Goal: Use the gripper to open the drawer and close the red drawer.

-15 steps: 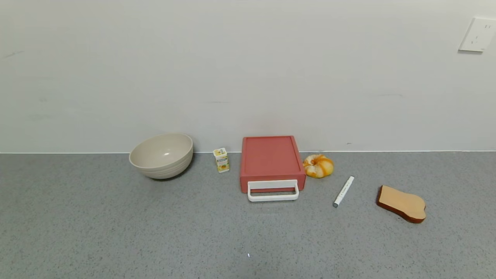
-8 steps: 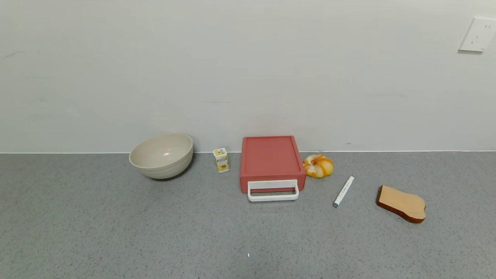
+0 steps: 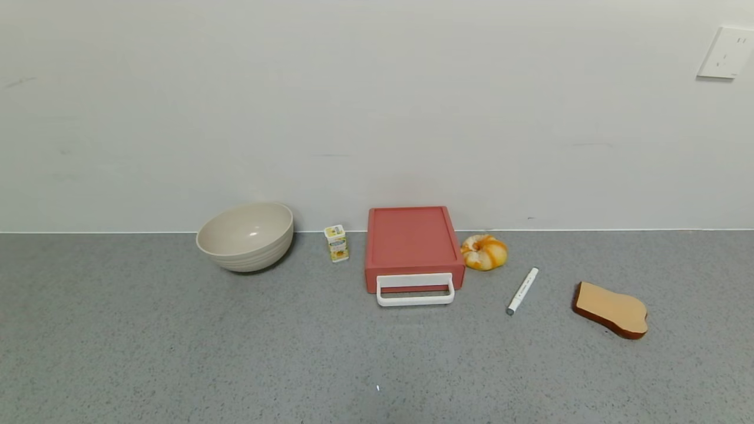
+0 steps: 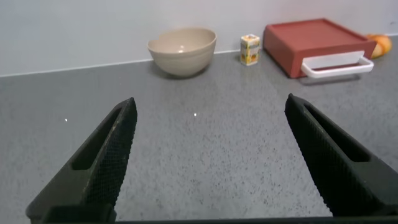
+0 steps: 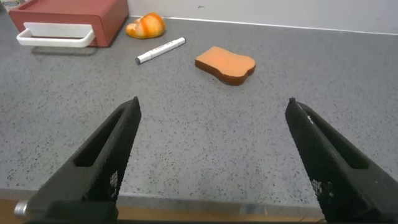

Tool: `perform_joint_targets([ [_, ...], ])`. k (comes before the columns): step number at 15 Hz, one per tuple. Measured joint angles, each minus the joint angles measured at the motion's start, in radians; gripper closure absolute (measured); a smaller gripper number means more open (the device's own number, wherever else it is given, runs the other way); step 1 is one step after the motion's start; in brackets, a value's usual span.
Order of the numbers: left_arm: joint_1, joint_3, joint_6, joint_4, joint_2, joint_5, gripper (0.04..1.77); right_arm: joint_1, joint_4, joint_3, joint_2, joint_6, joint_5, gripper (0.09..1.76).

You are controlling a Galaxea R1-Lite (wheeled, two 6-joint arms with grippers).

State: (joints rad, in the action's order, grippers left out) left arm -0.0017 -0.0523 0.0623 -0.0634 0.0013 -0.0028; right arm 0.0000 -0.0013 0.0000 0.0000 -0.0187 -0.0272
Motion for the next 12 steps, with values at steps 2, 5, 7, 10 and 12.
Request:
perform_joint_targets([
  [2, 0.001, 0.039, 0.001, 0.034, -0.001, -0.001, 0.09, 0.000, 0.000, 0.000, 0.000, 0.000, 0.000, 0.14],
  [5, 0.002, 0.050, -0.012, 0.067, -0.002, 0.001, 0.09, 0.000, 0.000, 0.000, 0.000, 0.000, 0.000, 0.14],
  [7, 0.002, 0.051, -0.016, 0.067, -0.002, 0.000, 0.09, 0.000, 0.000, 0.000, 0.000, 0.000, 0.000, 0.14],
  [10, 0.002, 0.052, -0.016, 0.068, -0.003, 0.000, 0.09, 0.000, 0.000, 0.000, 0.000, 0.000, 0.000, 0.14],
  [12, 0.002, 0.052, -0.016, 0.068, -0.003, -0.001, 0.09, 0.000, 0.000, 0.000, 0.000, 0.000, 0.000, 0.14],
])
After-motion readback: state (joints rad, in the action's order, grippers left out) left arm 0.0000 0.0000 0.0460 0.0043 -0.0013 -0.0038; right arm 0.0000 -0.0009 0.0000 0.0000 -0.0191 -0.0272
